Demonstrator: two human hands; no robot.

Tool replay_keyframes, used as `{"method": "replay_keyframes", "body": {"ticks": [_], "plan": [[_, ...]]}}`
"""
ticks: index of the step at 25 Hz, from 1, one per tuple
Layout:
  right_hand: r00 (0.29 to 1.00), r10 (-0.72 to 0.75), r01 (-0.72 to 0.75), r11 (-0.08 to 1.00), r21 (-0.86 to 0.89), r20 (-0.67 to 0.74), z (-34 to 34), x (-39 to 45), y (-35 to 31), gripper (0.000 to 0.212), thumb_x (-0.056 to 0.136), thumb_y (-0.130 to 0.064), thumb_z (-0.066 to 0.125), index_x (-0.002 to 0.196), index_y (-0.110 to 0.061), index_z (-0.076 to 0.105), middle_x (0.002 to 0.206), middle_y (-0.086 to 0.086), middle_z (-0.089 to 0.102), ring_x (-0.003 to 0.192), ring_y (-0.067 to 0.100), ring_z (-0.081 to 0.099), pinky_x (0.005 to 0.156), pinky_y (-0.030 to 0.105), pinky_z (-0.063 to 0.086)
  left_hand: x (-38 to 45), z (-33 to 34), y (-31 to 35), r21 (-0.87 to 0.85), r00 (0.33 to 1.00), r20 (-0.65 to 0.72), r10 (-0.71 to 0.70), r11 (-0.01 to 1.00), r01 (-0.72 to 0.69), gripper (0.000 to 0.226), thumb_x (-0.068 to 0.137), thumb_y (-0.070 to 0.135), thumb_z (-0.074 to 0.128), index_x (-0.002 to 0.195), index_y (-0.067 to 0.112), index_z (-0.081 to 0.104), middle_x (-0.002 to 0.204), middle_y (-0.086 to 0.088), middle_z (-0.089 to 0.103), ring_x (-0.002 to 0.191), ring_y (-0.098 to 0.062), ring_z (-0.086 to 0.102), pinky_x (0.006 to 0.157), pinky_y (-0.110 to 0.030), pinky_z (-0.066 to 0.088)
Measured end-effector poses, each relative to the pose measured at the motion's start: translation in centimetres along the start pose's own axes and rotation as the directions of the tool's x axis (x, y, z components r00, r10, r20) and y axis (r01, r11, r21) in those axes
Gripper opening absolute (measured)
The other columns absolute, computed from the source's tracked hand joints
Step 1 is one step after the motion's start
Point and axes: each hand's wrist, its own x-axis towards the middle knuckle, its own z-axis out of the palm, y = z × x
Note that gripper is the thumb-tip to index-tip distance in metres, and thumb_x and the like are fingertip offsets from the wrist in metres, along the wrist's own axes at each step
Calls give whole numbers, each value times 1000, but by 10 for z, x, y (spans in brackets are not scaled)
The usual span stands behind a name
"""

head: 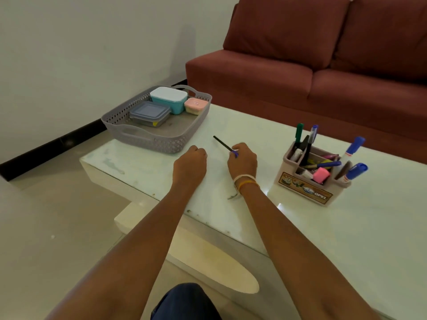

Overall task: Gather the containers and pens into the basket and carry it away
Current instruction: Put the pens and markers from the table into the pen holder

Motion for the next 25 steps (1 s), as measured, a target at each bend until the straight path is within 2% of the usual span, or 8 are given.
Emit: {"method": "replay_keyframes", "body": {"ticks": [2,6,8,13,15,18,22,25], "plan": [[997,54,-42,975,218,-48,-28,-28,5,15,83,-5,64,98,-4,69,97,10,71,89,22,64,78,18,50,-13,-2,2,-67,999,20,34,997,-33,24,98,21,42,108,16,63,112,-2,58,93,-25,62,74,-35,49],[986,167,-134,865,483,-26,-64,-60,2,18,85,-6,67,101,1,71,91,15,69,85,27,65,76,32,59,-43,-2,12,-135,990,23,137,982,-133,26,95,25,48,116,17,63,120,-2,58,107,-23,57,84,-34,47],[986,166,-126,836,534,-27,-81,-66,-8,20,88,-9,65,104,2,69,86,16,66,82,26,64,68,28,60,-54,-2,18,-90,980,38,193,978,-189,28,94,31,50,118,20,61,124,1,58,112,-23,53,86,-37,43],[989,-67,103,951,290,-129,-147,-48,-42,17,90,-10,61,98,3,68,90,14,69,87,29,67,82,41,57,-58,5,36,-3,953,162,257,966,-260,34,99,24,37,128,33,53,137,10,52,123,-18,46,92,-40,33],[959,-109,160,970,184,-263,-182,-27,-54,13,88,-9,61,91,0,69,83,7,68,79,23,65,83,36,54,-63,10,50,-31,947,175,271,962,-270,38,99,18,36,130,34,51,139,10,50,126,-17,45,97,-40,31],[903,-64,37,997,-70,-426,-228,14,-49,17,88,-15,60,98,-4,69,99,12,71,95,29,64,83,27,45,-65,21,65,-124,943,171,284,956,-266,38,98,16,38,128,33,52,141,11,49,132,-11,43,106,-41,26],[951,24,-117,951,-285,-309,-237,49,-26,21,86,-11,61,105,-4,64,111,20,66,106,36,59,87,34,47,-56,28,73,-253,901,200,384,909,-331,50,89,1,39,129,26,55,146,4,46,136,-13,41,114,-35,27],[971,143,-199,929,-311,-192,-225,68,-18,25,85,-11,66,108,-2,64,116,20,65,106,37,62,92,38,51,-54,28,69,-392,926,135,353,877,-277,48,84,-2,42,118,22,65,136,3,57,124,-20,54,109,-30,37]]}}
